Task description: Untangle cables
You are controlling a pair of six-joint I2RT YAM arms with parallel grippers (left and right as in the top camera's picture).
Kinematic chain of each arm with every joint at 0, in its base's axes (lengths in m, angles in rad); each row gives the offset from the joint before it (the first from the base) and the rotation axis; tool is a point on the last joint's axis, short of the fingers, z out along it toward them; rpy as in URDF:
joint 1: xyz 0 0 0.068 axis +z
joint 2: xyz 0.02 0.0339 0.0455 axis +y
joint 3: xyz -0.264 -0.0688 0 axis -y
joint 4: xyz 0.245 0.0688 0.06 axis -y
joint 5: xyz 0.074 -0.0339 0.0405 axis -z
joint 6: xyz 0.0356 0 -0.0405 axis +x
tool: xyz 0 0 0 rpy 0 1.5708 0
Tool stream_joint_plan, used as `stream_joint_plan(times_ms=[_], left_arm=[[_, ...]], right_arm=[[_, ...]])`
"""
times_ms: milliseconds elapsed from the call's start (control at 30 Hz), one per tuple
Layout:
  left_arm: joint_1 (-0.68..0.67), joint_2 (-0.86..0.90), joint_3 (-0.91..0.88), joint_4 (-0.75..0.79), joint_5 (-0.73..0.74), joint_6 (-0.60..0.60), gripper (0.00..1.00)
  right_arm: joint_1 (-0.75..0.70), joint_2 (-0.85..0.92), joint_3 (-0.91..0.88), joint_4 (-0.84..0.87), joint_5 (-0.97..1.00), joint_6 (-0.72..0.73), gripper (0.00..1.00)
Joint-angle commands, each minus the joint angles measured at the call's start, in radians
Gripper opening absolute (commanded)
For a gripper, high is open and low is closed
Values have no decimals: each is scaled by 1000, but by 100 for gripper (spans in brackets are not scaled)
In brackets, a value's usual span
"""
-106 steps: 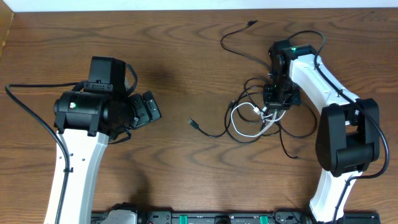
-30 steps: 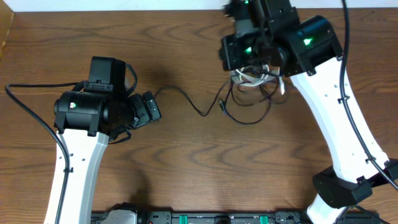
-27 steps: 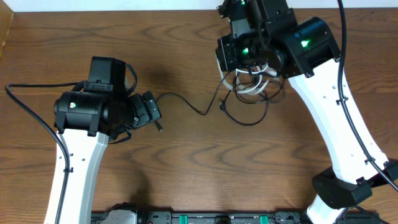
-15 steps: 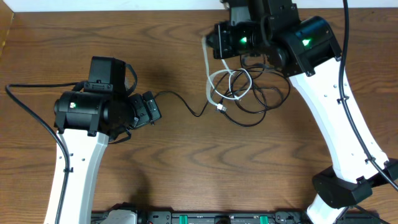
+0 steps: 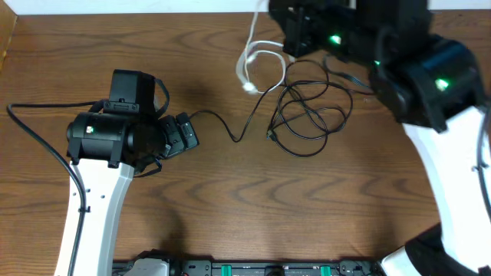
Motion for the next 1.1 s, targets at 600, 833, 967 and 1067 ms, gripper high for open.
stream_joint_plan(times_ms=[600, 833, 967, 1067], left_arm=[[5, 0, 6, -4, 5, -5, 98], [5, 0, 6, -3, 6, -5, 98], [5, 0, 6, -4, 5, -5, 98], [5, 0, 6, -4, 6, -5, 98]], right_arm=[[200, 318, -13, -401, -32, -9, 1], [200, 318, -13, -420, -18, -55, 12], [202, 318, -13, -470, -17, -66, 40], [212, 318, -13, -500, -16, -101, 66]])
